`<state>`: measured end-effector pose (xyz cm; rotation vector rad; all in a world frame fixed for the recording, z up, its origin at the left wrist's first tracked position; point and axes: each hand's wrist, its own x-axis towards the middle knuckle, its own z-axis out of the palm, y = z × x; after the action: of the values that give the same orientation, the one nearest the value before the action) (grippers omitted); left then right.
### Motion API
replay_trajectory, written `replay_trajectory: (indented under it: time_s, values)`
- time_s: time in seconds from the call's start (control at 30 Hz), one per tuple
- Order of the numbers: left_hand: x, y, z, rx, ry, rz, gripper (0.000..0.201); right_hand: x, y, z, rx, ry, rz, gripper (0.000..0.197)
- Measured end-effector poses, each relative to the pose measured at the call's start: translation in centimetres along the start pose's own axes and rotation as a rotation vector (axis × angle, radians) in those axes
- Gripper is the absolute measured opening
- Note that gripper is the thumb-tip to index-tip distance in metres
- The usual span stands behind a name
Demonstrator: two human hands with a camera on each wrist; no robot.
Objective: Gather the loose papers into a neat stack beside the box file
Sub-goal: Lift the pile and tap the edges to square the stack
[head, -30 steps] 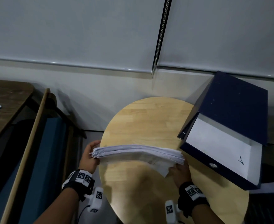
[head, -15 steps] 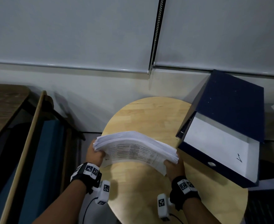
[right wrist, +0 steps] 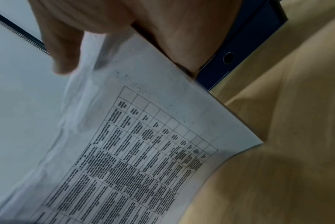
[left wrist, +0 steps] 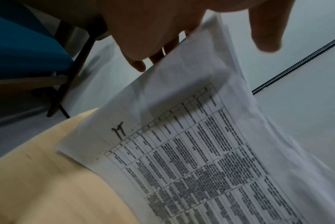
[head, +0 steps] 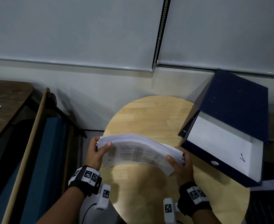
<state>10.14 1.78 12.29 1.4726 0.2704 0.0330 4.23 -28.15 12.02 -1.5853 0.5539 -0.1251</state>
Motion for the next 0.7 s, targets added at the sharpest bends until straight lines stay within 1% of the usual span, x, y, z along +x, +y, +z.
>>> replay_trajectory:
  time_s: [0.13,0.23,0.27,0.37,0.43,0.5,0.6,0.7]
  values:
    - [0.4,0.8,1.2,0.12,0.162,-0.004,0.056,0.0,-0.6,0.5,-0.02,0.116,-0.058,0.035]
    - [0.7,0.5,1.3,0.172,0.234,-0.024,0.045,0.1,-0.7,0.7,-0.071,0.142,-0.043,0.034]
    - [0.8,0.6,1.3,0.182,0.243,-0.032,0.042,0.1,-0.7,0.6,-0.082,0.142,-0.038,0.034]
    - [0.8,1.0,1.5,0.168,0.237,-0.031,0.043,0.1,-0.8,0.6,-0.05,0.139,-0.057,0.033]
    - [0.8,1.2,1.8,0.174,0.233,-0.033,0.038,0.1,-1.0,0.8,-0.042,0.141,-0.073,0.032]
    - [0.7,1.3,2.1,0.174,0.246,-0.034,0.032,0.2,-1.2,1.0,-0.038,0.162,-0.068,0.028]
    - [0.6,1.6,2.4,0.156,0.262,-0.031,0.03,0.5,-1.4,1.2,-0.041,0.192,-0.043,0.018]
    - [0.5,2.0,2.5,0.156,0.258,-0.028,0.03,0.6,-1.7,1.2,-0.029,0.181,-0.05,0.017]
